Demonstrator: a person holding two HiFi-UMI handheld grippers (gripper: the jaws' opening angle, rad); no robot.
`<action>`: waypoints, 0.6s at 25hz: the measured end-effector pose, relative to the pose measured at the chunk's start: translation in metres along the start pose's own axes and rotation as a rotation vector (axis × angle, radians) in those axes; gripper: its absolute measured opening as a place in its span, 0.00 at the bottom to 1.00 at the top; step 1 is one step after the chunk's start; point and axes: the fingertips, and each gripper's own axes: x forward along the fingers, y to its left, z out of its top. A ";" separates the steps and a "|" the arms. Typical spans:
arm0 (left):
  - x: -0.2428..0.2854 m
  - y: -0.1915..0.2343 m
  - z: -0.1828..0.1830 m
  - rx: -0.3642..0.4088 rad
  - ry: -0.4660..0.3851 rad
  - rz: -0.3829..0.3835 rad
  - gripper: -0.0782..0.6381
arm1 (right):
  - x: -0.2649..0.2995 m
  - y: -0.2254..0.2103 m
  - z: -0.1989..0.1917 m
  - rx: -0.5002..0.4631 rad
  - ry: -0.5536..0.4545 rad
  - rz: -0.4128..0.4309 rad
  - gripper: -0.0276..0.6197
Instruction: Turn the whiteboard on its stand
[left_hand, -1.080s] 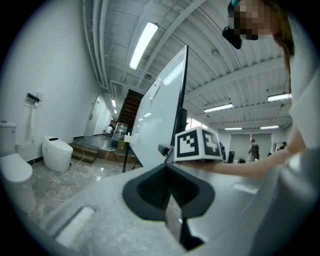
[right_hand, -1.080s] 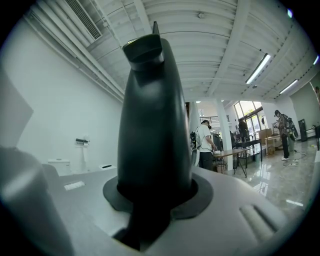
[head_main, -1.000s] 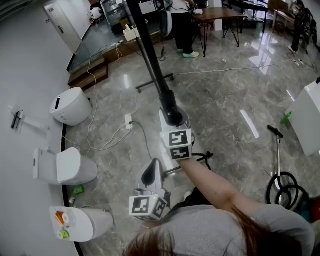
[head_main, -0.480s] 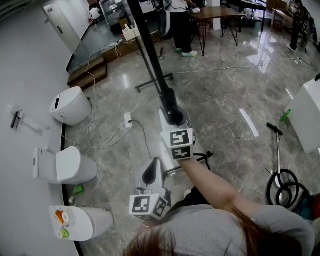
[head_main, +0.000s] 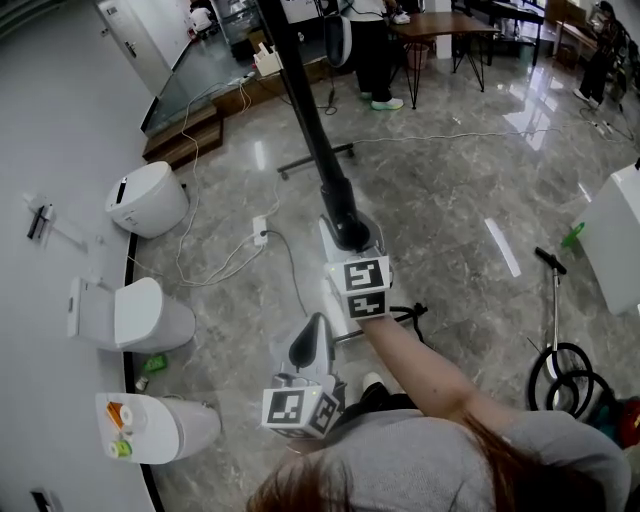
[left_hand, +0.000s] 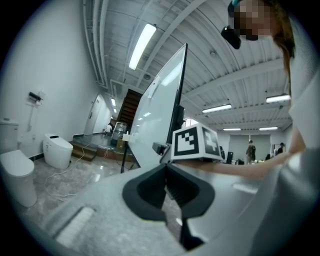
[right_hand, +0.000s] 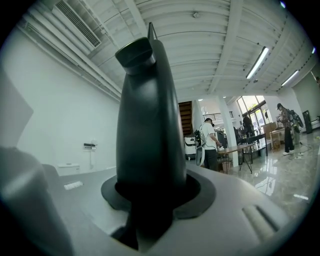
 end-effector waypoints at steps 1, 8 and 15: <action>-0.003 -0.005 -0.001 -0.008 0.001 0.004 0.11 | -0.004 0.000 -0.001 0.004 0.003 0.003 0.27; -0.022 -0.040 -0.010 0.002 0.001 0.007 0.11 | -0.032 0.008 -0.001 0.016 0.001 0.029 0.28; -0.042 -0.048 -0.012 0.001 -0.016 0.050 0.11 | -0.056 0.014 -0.005 0.017 0.009 0.044 0.30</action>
